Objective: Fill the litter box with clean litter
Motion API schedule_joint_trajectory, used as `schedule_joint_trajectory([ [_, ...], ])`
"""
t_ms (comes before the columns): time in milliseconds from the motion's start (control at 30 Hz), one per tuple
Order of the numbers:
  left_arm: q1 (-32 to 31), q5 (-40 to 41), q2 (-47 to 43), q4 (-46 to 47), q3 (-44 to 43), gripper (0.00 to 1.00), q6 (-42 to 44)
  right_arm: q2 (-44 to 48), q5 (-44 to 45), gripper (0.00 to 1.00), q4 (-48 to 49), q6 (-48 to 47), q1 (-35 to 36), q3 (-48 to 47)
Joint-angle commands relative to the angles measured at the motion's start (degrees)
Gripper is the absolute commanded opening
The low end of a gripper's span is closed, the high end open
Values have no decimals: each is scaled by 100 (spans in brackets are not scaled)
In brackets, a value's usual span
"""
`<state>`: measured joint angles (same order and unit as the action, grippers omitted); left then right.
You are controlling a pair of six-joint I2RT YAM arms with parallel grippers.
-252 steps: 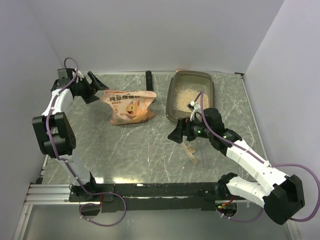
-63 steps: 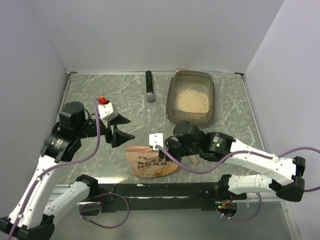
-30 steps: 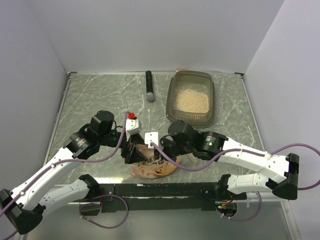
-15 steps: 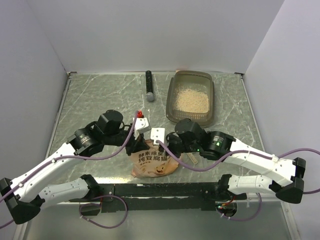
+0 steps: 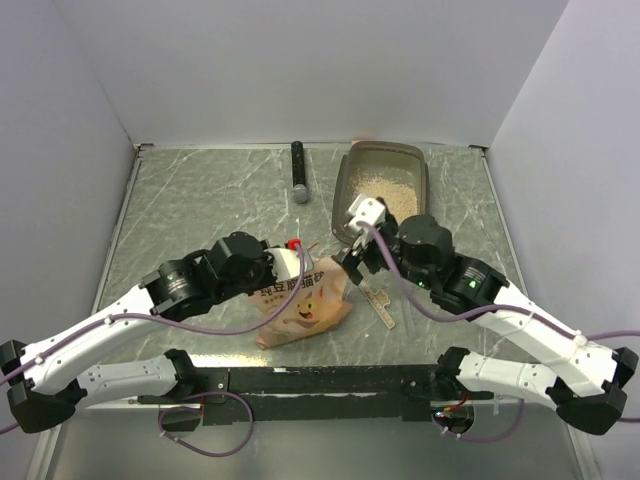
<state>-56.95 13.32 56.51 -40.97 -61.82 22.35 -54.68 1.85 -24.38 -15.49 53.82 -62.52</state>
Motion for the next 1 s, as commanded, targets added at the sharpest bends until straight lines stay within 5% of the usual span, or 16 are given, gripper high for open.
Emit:
schedule_joint_trajectory([
  [0,43,831,-632,1309,-295,1,1769,176,193,97,390,318,-319,82],
  [367,332,-1119,-377,133,-1737,1,2204,89,-157,98,259,152,-373,82],
  [833,562,-1473,-1378,1010,1444,1,877,-596,-1459,92,320,-200,-513,320],
  [967,553,-1376,-1792,1100,1752,1,762,-895,-1854,76,241,-376,-522,83],
])
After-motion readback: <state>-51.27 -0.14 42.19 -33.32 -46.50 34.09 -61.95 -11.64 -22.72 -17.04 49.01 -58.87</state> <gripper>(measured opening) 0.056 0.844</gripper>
